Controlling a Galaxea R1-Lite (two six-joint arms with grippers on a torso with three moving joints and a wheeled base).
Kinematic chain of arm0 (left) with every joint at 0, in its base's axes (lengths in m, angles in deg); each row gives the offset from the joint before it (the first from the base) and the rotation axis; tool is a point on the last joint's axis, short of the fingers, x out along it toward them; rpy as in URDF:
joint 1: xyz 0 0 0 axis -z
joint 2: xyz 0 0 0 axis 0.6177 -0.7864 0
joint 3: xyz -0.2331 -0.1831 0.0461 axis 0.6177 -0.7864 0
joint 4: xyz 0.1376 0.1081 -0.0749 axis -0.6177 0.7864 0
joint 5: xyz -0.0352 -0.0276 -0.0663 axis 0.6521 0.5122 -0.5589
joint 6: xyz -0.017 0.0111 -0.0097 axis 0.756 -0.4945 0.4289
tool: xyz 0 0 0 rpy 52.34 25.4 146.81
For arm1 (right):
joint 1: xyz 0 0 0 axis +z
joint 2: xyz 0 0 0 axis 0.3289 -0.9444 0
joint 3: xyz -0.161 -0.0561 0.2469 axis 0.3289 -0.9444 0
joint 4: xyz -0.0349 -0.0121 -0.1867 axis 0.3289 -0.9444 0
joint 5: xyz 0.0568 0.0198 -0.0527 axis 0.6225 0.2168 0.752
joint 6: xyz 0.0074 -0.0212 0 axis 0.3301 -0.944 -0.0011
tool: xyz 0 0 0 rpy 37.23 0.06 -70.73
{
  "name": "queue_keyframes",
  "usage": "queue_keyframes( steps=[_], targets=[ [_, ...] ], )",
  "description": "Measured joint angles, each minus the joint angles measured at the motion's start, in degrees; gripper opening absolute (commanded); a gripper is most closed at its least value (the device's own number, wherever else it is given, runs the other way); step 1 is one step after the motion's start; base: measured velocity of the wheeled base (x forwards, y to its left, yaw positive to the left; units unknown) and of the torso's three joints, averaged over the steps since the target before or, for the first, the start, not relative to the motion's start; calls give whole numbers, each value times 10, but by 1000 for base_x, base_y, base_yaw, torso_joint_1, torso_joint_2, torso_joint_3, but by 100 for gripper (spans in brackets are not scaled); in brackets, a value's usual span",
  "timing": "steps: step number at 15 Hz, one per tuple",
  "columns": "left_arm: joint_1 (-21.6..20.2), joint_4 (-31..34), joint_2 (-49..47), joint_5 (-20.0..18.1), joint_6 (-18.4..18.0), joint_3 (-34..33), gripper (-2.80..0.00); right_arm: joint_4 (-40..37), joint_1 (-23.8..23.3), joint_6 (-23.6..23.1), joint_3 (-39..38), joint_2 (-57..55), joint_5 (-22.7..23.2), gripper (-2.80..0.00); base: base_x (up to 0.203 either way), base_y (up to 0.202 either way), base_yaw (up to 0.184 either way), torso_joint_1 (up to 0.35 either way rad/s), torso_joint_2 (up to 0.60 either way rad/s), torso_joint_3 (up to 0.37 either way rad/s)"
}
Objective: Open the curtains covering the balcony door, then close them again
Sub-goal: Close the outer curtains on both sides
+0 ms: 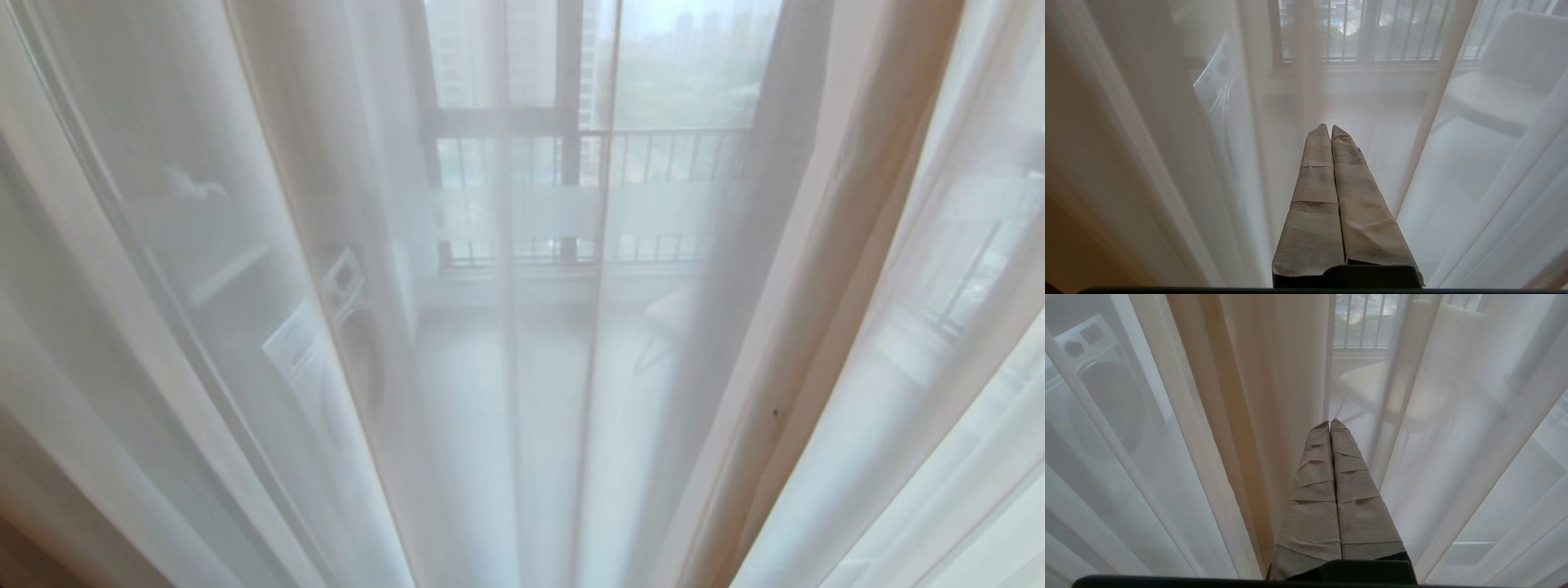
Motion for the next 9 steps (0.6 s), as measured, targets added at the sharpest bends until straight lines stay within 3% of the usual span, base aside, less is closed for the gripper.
queue_keyframes(
  steps=[9],
  targets=[
    [0,0,0,0,0,0,-280,1,0,1,0,0,-2,-280,0,192,0,3,3,3]
  ],
)
